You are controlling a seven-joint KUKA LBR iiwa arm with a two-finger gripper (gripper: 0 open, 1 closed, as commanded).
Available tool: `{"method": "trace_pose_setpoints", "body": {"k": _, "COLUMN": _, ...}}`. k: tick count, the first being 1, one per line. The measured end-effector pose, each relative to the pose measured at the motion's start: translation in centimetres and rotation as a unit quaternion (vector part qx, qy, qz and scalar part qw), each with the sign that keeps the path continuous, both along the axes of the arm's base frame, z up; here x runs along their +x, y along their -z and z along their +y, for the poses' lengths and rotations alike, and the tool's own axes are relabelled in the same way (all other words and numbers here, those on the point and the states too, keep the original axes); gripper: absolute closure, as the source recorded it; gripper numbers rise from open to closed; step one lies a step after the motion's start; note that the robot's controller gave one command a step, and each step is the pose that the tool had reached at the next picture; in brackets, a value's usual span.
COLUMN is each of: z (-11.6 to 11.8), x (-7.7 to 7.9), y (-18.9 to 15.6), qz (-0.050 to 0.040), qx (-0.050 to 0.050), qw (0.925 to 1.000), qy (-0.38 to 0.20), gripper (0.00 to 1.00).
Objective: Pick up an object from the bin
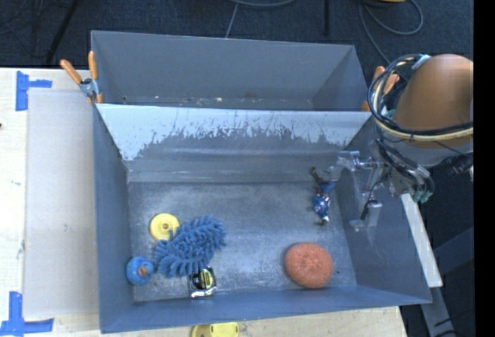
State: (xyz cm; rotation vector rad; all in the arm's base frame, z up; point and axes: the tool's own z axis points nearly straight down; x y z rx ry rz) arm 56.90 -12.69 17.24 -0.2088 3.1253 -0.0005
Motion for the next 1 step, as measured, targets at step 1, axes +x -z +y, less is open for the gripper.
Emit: {"method": "trace_pose_setpoints", "body": {"k": 1, "z": -1.28, "x": -2.38, "y": 4.47, "qz": 0.0045, "qx": 0.000, "qw": 0.9994, "qy": -0.034, "gripper": 0.00}}
